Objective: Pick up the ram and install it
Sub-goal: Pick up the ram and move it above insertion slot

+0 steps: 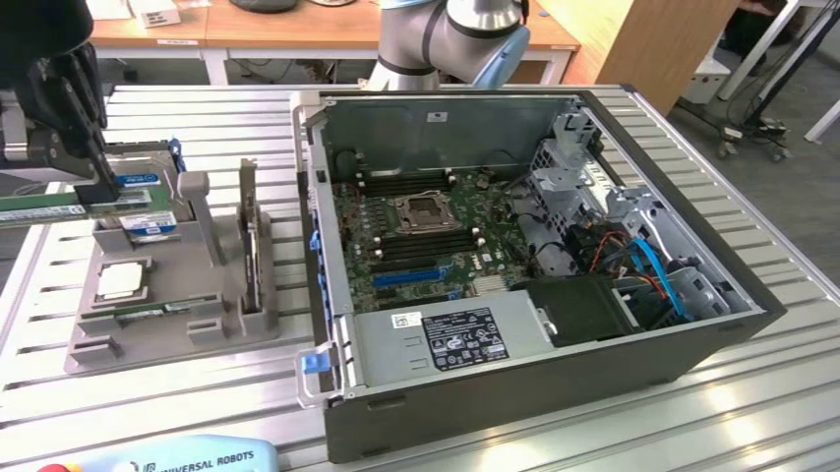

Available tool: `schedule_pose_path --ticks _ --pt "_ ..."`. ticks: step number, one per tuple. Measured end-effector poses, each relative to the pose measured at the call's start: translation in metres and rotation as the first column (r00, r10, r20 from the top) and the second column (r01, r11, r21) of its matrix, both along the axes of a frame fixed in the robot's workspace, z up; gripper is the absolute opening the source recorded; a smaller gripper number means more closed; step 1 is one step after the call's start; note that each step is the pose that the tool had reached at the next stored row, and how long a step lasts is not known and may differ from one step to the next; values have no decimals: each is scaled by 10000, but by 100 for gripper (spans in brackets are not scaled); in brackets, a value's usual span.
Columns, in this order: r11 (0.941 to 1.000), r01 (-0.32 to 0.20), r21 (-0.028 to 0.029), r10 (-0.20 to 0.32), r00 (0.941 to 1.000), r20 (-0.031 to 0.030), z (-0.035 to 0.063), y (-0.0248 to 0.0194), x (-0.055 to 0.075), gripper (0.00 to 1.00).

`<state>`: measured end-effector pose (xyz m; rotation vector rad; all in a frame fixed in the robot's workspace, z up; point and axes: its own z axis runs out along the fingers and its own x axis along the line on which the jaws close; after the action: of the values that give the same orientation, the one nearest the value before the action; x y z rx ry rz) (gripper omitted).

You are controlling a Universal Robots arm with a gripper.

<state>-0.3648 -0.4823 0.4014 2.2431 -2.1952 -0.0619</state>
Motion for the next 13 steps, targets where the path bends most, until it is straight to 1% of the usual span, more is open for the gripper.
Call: schedule_pose_path --ticks 5,13 --pt "10000 0 1 0 10000 -2 -1 0 135 11" --pt "10000 0 1 0 10000 -16 -1 -7 480 11"
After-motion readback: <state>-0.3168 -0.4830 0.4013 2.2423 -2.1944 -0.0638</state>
